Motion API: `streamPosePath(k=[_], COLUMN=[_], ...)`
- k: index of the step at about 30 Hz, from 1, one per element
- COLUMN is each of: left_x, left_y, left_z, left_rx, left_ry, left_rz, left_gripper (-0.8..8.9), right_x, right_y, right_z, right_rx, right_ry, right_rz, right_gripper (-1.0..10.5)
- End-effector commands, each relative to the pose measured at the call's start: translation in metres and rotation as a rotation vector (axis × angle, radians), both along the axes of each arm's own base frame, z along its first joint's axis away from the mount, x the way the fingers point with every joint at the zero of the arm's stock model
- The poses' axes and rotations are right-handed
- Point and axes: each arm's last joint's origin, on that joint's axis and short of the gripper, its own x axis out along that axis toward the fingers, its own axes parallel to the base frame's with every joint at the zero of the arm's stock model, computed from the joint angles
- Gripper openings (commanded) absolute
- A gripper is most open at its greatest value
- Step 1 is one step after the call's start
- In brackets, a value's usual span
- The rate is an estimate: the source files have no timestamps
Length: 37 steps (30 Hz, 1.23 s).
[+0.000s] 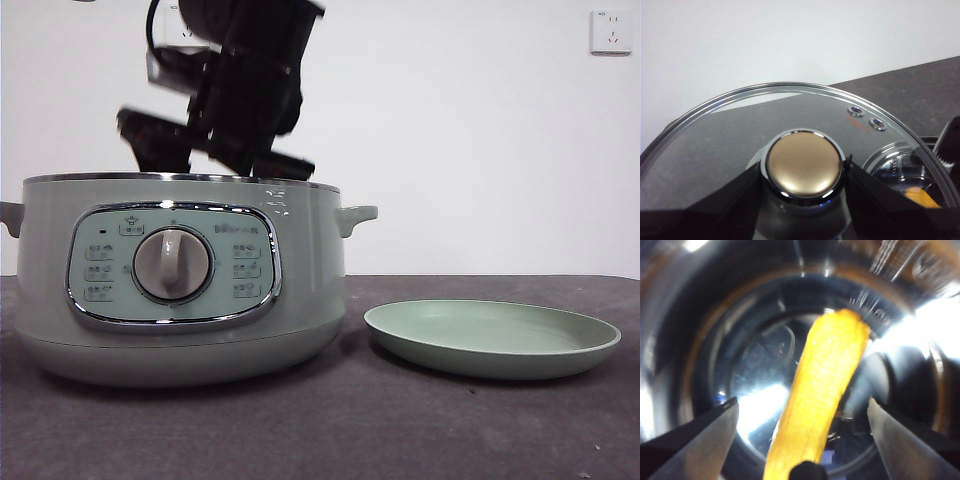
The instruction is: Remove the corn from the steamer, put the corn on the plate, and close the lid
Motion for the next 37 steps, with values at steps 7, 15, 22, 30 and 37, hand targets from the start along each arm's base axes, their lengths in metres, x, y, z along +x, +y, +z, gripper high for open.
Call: streamPosePath(k=[7,15,22,30,37], left_x=[-0.004,-0.004,-0.002,0.013,0.023], left_y=[0.002,0.002,0.000,-0.009,-0.017], left_z=[0.008,0.006,0.006,0.006,0.007], left_rx=[-0.013,-0.005,-0.013,-0.042,-0.094], left_ry=[-0.060,-0.042,-0.040,-0.032,-0.039], left_rz=[0.006,0.006,-0.017,-0.113,-0.194], left_gripper=[-0.09,-0.09,-0.09,-0.09,-0.09], right_x=[0.006,0.005,-0.010,-0.031,-0.033], right_y=[0.008,0.008,-0.025,-0.100,-0.159], right_z=[-0.026,-0.011,0.067,0.135,0.141], right_rx=[-0.034,0.020,0.105,0.055,-0.087], right_ry=[0.021,-0.006,-0.123,-0.151,-0.003], right_rz=[0.002,-0.019,-0.058,-0.168,-0.303], right_gripper=[1.4,-0.2,-0.2,-0.2,-0.2])
